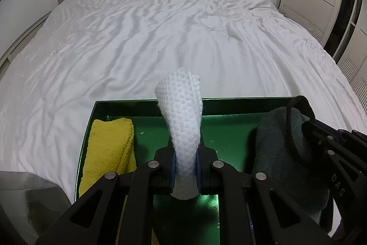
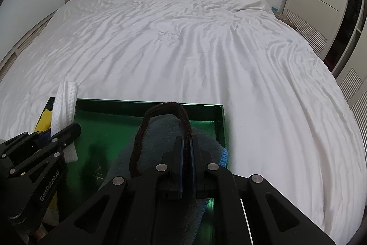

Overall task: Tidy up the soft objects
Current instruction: 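Carry the mesh pouf and hair tie over the green tray with both tools, then lower the pouf and hair tie into the tray, opening the right tool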

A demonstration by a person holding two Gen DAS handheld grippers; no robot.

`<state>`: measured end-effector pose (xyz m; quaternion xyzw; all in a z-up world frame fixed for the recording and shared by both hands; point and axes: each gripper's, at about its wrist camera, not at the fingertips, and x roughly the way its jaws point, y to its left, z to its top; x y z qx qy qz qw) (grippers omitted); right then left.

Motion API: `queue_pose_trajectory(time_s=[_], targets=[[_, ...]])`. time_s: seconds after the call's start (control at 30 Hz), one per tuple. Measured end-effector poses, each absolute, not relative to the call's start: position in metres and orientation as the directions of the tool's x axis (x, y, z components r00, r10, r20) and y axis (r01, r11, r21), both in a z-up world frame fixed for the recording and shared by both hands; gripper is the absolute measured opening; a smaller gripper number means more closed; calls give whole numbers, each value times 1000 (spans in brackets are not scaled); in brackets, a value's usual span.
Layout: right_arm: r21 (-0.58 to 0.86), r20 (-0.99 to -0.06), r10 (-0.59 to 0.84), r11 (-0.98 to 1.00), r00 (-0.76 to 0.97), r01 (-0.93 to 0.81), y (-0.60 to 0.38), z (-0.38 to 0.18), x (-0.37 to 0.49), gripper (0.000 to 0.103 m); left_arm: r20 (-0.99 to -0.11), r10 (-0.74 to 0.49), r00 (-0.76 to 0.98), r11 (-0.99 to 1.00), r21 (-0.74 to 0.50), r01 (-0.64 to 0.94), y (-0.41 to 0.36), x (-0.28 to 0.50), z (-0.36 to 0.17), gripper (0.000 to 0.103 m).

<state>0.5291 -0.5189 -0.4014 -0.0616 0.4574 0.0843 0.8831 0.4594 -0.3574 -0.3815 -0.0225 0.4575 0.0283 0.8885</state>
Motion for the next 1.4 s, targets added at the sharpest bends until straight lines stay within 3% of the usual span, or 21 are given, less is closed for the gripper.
queue_pose_trajectory(time_s=[1.1, 1.4], targets=[[-59, -834, 69, 976, 548, -212, -524, -408, 531, 5, -846, 73, 528, 996, 40, -74, -361, 470, -403, 13], [-50, -835, 77, 976, 545, -214, -525, -408, 533, 8, -847, 67, 528, 997, 32, -76, -360, 472, -402, 30]])
